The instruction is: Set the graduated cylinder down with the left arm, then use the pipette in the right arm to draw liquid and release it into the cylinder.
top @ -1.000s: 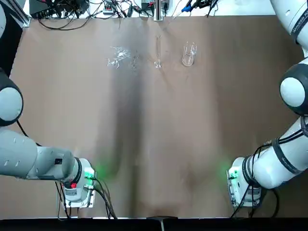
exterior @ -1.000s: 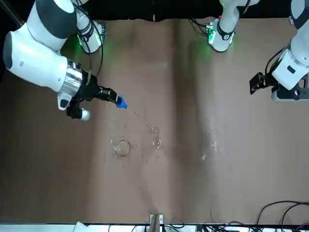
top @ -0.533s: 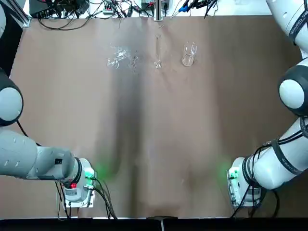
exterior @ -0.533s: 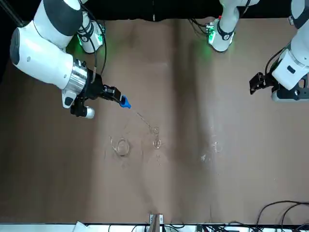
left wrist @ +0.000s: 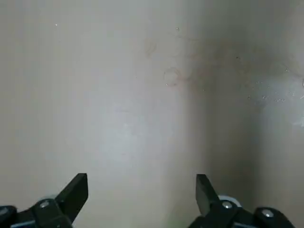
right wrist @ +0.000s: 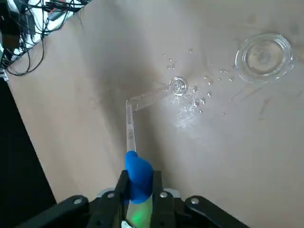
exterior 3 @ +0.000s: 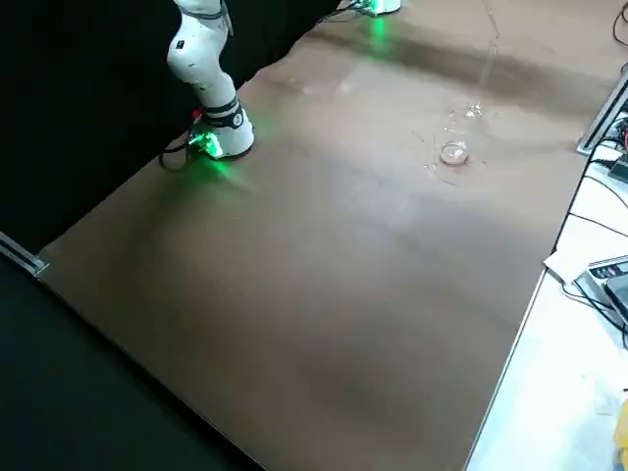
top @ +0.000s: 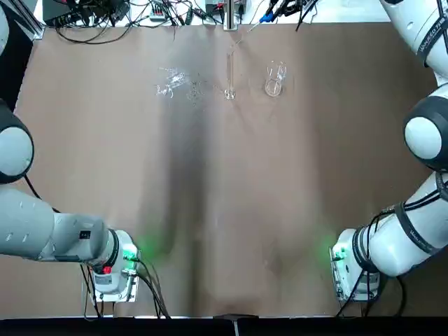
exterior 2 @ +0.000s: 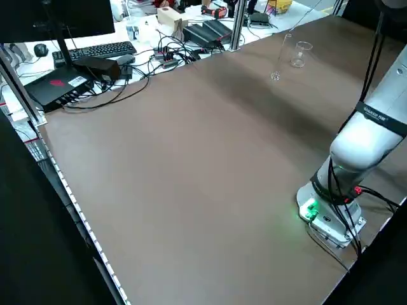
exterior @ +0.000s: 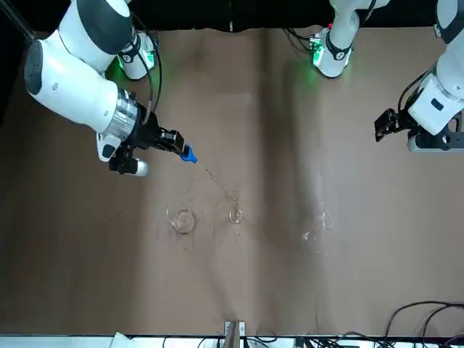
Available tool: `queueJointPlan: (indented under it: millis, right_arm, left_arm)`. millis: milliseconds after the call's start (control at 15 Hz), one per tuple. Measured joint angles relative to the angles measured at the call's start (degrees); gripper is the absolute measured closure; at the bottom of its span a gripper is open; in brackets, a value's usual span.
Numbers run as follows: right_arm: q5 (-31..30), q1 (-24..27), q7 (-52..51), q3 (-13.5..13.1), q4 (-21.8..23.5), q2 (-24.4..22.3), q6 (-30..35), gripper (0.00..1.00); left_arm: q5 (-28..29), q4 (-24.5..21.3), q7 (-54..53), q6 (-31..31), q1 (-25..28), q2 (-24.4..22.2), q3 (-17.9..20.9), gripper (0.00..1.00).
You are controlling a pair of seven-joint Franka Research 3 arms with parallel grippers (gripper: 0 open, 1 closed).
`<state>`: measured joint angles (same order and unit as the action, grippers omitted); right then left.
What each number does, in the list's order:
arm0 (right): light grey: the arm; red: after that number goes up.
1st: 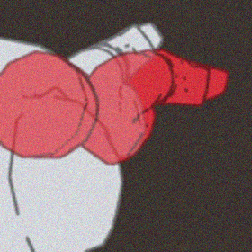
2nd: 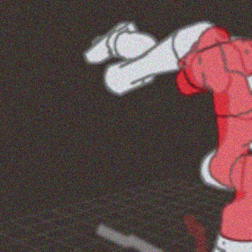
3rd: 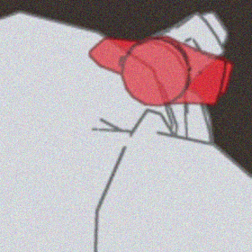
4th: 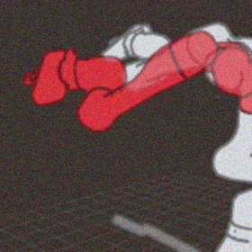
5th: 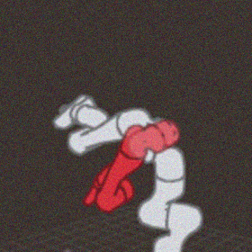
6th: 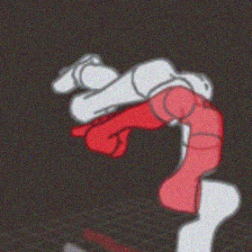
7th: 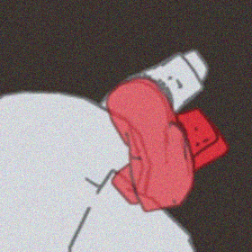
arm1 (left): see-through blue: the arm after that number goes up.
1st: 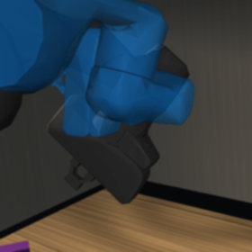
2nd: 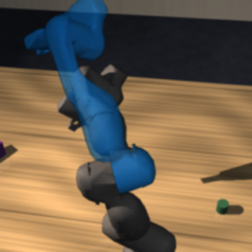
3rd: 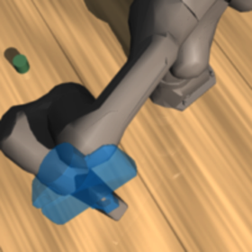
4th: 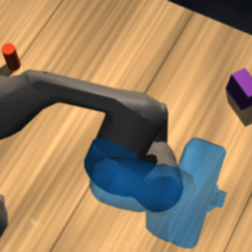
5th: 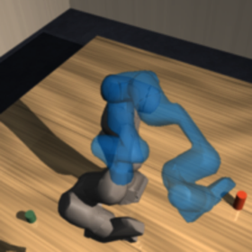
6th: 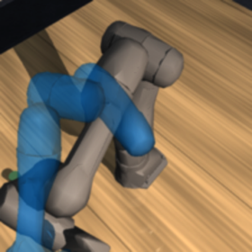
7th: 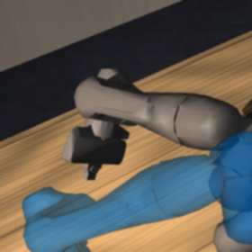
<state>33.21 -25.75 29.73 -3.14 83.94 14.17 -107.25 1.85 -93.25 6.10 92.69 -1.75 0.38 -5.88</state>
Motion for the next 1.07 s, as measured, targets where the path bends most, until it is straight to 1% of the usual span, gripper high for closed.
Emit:
queueJointPlan:
  millis: [333,600,1067]
  right_arm:
    - [-1.9,-1.2,0.1,0.0,0.0,0.1,0.0,0.77]
    - [-2.1,-2.2,0.1,0.0,0.1,0.9,-0.2,0.77]
    - [-3.3,-2.8,0.1,0.0,0.1,1.5,-1.0,0.8]
  left_arm:
    - [0.0,0.0,0.0,0.0,0.0,0.1,0.0,0.01]
    - [0.0,0.0,0.0,0.0,0.0,0.1,0.0,0.0]
    - [0.0,0.0,0.0,0.0,0.0,0.1,0.0,0.0]
